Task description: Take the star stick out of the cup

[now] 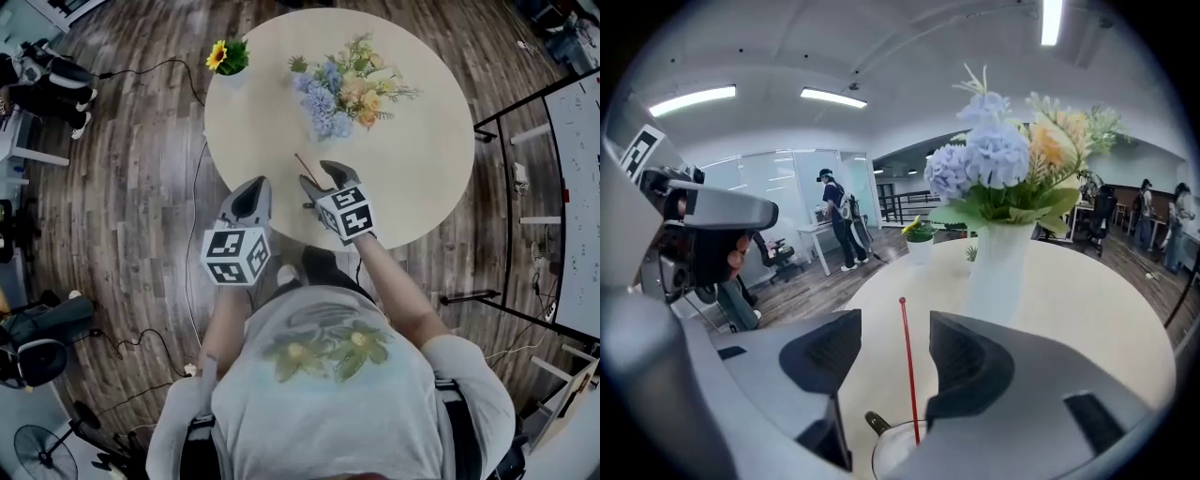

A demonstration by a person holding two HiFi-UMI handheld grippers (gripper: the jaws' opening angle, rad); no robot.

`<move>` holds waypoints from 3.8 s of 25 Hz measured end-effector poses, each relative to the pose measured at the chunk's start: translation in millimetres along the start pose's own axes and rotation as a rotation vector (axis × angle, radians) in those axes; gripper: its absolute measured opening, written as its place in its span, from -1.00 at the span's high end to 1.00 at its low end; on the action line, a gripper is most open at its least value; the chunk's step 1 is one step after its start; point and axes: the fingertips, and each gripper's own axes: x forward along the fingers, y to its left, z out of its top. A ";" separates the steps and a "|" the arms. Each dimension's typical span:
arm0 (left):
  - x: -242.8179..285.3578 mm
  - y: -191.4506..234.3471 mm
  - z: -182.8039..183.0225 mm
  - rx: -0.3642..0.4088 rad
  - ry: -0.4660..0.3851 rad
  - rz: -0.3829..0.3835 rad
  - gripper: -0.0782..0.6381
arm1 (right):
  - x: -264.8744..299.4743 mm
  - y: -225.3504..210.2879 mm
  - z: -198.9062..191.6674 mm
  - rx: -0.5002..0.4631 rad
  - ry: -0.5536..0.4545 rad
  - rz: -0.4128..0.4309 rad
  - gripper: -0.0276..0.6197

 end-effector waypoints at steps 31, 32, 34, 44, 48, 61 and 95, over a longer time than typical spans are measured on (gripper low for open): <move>13.3 23.6 -5.2 -0.017 0.039 0.074 0.77 | 56.6 -9.4 -30.1 -0.033 0.157 0.094 0.73; 13.1 23.9 -5.4 -0.018 0.038 0.074 0.77 | 56.5 -9.2 -30.0 -0.035 0.157 0.093 0.75; 12.4 24.2 -5.6 -0.019 0.036 0.076 0.77 | 55.8 -8.6 -29.7 -0.040 0.157 0.090 0.78; 9.7 24.0 -9.1 -0.035 0.032 0.077 0.77 | 48.6 -6.2 -25.6 -0.062 0.140 0.079 0.82; 8.9 21.6 -11.6 -0.037 0.036 0.074 0.77 | 43.6 -6.2 -24.5 -0.061 0.132 0.074 0.82; 5.4 6.5 -13.0 -0.018 0.031 0.044 0.77 | 18.0 -10.6 -18.4 -0.042 0.072 0.037 0.82; 3.8 -49.3 -20.3 0.039 0.039 -0.078 0.77 | -73.1 -26.7 -10.1 0.009 -0.107 -0.098 0.84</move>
